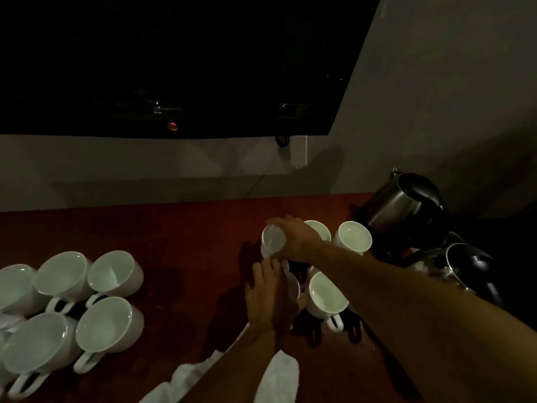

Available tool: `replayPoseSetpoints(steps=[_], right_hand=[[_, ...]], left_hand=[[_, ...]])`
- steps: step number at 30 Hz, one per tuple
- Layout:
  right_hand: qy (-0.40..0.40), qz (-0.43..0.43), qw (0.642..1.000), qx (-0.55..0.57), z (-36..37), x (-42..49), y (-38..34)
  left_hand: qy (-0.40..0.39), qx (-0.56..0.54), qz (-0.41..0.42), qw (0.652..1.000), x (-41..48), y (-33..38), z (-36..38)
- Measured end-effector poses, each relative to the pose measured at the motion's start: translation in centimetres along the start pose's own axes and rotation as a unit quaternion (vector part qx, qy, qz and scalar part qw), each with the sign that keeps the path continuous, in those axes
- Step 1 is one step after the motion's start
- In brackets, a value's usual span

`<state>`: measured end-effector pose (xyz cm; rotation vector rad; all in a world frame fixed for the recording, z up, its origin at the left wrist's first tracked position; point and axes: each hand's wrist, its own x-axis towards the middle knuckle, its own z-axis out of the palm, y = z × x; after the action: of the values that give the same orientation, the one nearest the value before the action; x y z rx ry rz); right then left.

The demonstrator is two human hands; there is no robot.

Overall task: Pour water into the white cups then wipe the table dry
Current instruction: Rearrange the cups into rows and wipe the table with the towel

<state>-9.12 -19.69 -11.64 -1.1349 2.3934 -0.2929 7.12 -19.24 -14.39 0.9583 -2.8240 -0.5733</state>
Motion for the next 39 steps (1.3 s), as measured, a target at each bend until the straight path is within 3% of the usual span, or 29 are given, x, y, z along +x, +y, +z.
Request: replayPoseSetpoints(steps=[9,14,25,39], right_hand=[[0.030,-0.003,0.999,0.019,-0.7,-1.6,-0.7],[0.061,-0.021,0.996,0.068,-1.4,-1.8,-4.1],[0.042,-0.106,0.992,0.054,1.6,-0.2,-15.5],[-0.002,-0.074,0.993,0.094,9.1,0.8,-28.3]], left_hand=[[-0.019,0.048,0.042,0.998,-1.2,-2.6,-1.1],[0.039,0.089,0.007,0.995,-1.4,-5.3,-3.9],[0.081,0.089,-0.086,0.989,-4.2,-17.6,-13.6],[0.062,0.119,-0.069,0.989,-7.4,-32.3,-18.5]])
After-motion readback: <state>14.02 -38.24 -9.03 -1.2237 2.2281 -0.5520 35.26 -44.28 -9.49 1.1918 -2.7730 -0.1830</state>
